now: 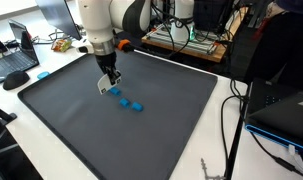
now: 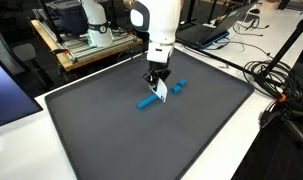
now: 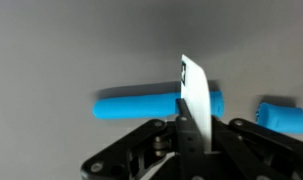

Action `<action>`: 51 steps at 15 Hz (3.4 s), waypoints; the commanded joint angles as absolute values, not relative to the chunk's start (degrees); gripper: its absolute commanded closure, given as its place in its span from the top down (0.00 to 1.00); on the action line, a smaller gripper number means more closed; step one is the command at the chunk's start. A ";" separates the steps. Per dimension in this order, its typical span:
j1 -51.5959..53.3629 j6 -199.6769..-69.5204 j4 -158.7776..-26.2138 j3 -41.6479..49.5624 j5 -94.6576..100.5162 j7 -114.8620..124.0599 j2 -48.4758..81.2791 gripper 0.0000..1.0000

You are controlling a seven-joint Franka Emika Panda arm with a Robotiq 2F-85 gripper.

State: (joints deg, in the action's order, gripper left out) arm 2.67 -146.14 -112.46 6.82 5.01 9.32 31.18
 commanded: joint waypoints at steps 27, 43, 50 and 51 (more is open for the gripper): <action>-1.90 -142.46 -110.85 1.95 2.50 -0.24 35.51 0.01; -0.61 -152.25 -115.69 -0.63 1.50 1.66 33.02 0.01; -0.99 -150.39 -117.41 2.37 2.52 3.66 28.71 0.01; -1.22 -150.37 -117.84 2.70 2.52 3.73 27.98 0.01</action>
State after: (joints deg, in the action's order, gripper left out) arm -0.80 -150.20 -114.40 1.77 3.56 3.18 31.95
